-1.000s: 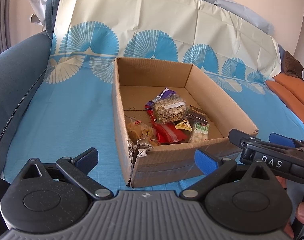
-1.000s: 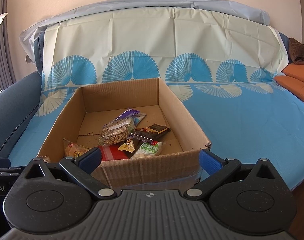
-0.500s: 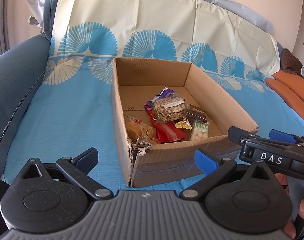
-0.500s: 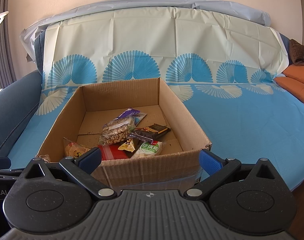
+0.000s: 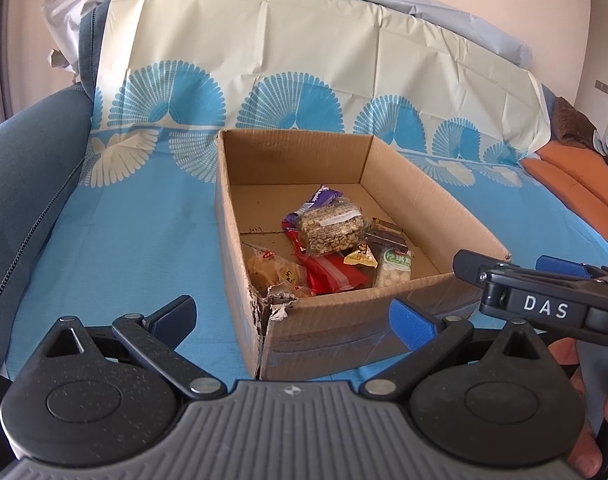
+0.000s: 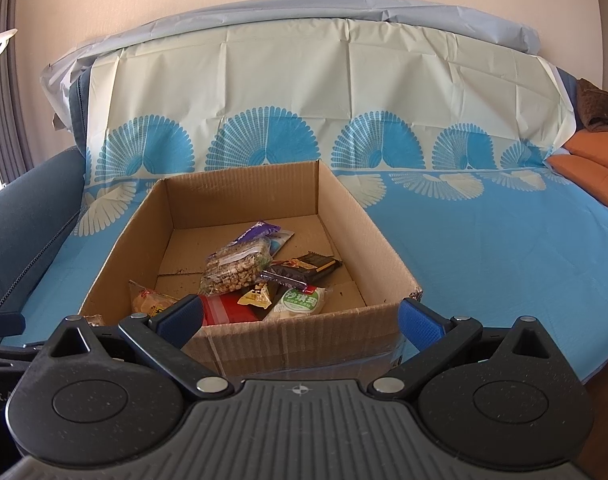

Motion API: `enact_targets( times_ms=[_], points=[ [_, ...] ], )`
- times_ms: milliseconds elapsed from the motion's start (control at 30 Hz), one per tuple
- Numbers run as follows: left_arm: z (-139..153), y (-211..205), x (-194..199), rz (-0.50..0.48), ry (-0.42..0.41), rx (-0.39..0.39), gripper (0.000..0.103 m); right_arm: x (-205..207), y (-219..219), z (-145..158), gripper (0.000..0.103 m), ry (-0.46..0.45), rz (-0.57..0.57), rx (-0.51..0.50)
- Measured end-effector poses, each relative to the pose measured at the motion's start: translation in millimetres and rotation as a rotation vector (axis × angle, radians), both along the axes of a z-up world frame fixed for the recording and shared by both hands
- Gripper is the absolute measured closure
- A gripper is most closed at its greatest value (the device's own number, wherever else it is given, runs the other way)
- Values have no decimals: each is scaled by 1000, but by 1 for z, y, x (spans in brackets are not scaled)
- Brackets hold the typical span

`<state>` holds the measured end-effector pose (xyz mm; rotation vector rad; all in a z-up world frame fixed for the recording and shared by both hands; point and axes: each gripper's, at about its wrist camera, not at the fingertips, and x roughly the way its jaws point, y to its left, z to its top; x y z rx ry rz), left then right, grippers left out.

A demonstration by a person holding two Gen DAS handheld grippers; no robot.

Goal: Organize snacks

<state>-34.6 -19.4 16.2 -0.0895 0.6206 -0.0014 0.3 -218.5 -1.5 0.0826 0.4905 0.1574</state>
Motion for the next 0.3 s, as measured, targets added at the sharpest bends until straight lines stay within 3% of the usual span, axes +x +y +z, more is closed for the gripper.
enact_targets(
  times_ms=[200,300],
  points=[
    [-6,-1,4,-15,-8,-2,1,0,-3,6,1,-6,4,4],
    [-9,-1,8,-31,2,11,1,-5,-11,9,1,-62,-2,33]
  ],
)
